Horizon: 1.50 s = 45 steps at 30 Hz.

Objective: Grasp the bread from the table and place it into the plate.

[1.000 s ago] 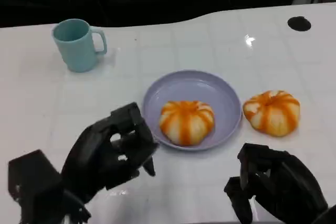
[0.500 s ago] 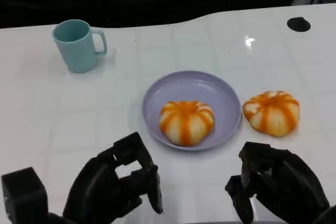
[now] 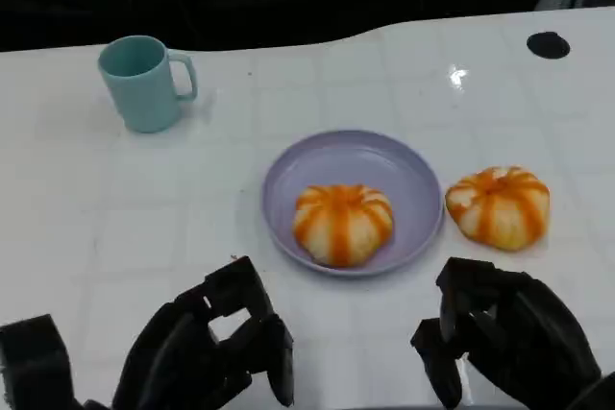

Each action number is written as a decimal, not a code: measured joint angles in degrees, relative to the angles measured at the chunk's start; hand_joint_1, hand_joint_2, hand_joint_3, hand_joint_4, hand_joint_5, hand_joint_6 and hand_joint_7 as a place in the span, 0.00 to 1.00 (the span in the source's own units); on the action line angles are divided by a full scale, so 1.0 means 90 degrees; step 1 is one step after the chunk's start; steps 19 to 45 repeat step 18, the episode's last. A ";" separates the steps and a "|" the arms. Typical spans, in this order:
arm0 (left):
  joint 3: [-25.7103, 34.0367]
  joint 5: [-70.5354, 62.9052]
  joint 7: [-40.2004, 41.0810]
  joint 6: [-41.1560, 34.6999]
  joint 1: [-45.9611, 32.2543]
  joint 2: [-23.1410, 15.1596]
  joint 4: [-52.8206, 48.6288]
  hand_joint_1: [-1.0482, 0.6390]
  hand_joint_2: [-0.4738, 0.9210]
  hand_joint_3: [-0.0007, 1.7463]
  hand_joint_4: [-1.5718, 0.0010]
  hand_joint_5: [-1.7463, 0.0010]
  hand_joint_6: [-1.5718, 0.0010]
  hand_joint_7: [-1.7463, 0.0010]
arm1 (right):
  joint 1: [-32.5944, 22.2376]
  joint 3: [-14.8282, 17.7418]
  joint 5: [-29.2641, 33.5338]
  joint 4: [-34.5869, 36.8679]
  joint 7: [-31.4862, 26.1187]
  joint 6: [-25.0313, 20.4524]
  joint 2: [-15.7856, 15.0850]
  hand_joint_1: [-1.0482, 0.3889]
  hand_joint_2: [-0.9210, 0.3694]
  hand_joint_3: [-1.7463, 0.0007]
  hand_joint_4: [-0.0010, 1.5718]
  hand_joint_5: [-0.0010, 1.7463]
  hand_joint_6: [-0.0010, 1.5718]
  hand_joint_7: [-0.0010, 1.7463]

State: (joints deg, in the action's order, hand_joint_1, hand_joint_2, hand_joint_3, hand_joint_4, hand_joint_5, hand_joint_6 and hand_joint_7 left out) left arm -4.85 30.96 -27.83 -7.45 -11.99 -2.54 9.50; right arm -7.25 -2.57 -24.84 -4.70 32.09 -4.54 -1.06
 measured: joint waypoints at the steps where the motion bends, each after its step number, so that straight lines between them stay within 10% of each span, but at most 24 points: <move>1: 0.0010 0.0011 -0.0012 -0.0026 0.0000 0.0008 -0.0002 0.26 1.00 0.19 0.40 0.00 0.55 0.00 | 0.0003 0.0000 0.0004 0.0000 -0.0004 0.0007 0.0006 0.07 0.00 0.83 0.77 0.94 0.66 0.86; 45: 0.0133 -0.0059 -0.0293 0.0058 0.0083 0.0032 -0.0299 0.24 1.00 0.20 0.41 0.00 0.55 0.00 | 0.0078 0.0001 0.0057 0.0201 -0.0078 0.0199 0.0109 0.06 0.00 0.83 0.76 0.95 0.66 0.87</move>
